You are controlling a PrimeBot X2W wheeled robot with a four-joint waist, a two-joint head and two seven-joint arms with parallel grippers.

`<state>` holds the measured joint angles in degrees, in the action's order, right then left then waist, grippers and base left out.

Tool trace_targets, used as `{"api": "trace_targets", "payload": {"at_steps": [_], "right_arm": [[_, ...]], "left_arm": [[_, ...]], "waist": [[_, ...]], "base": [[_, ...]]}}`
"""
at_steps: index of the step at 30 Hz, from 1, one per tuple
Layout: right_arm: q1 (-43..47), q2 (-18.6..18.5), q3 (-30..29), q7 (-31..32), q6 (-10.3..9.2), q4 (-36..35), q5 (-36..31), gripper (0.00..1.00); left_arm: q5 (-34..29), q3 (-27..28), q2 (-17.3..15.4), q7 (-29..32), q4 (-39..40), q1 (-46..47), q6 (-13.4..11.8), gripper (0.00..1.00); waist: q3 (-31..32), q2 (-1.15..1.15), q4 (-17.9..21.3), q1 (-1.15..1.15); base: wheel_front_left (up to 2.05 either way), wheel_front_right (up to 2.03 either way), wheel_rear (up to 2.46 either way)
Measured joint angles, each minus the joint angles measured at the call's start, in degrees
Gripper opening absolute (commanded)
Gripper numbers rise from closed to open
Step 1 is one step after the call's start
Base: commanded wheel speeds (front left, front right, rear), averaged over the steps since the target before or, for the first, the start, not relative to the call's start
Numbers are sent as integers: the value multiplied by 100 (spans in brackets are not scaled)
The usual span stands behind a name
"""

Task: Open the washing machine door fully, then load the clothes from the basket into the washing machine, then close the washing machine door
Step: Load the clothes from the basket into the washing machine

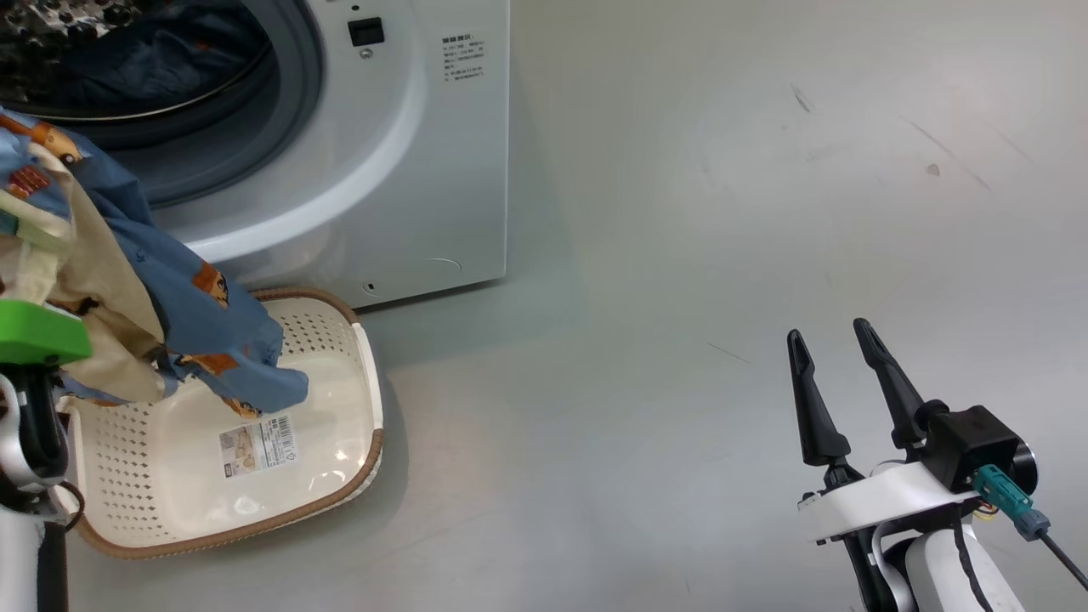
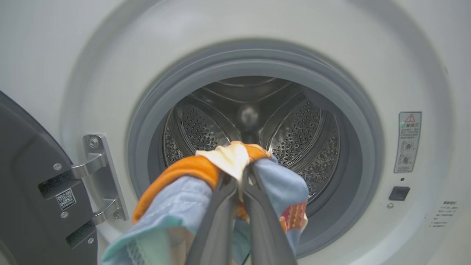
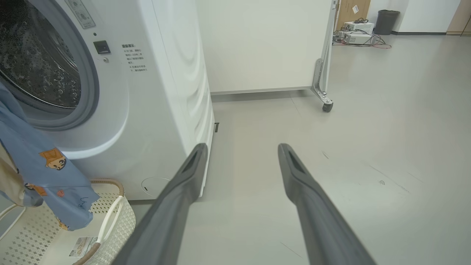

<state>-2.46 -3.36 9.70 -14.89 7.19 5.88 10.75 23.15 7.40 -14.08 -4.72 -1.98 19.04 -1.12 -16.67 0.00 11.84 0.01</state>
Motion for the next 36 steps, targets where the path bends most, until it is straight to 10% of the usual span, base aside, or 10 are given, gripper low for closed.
{"api": "trace_targets", "payload": {"at_steps": [36], "right_arm": [[-429,14,391,-1,0,-48,-21,100]], "left_arm": [[-255,-7,-887,63,-2096,3478,-13,0]], "waist": [[-1792,0,730,0]], "base": [[0,0,0]]}}
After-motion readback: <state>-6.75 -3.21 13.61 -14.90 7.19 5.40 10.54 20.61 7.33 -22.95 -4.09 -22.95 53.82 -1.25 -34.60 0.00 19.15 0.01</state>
